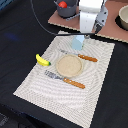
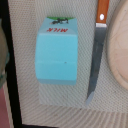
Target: Interact with the objects in diverse but meaningful ways.
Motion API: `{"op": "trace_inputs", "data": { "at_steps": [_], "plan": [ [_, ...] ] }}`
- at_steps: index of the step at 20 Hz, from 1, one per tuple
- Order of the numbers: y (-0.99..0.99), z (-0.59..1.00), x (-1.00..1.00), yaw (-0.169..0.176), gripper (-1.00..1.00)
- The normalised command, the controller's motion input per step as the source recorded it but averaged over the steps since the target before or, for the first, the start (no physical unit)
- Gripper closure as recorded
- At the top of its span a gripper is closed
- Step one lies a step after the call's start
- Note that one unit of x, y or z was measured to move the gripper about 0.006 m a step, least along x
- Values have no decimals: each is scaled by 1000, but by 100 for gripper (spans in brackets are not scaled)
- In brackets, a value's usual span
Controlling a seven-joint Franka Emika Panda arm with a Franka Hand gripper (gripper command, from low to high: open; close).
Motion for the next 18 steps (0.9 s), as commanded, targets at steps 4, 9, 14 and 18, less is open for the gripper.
{"op": "trace_inputs", "data": {
  "at_steps": [4, 9, 14, 18],
  "plan": [
    [-236, -139, -435, -61, -100],
    [-191, -98, -610, -89, -100],
    [-181, -94, -594, -87, -100],
    [-146, -138, -503, -54, -100]
  ]
}}
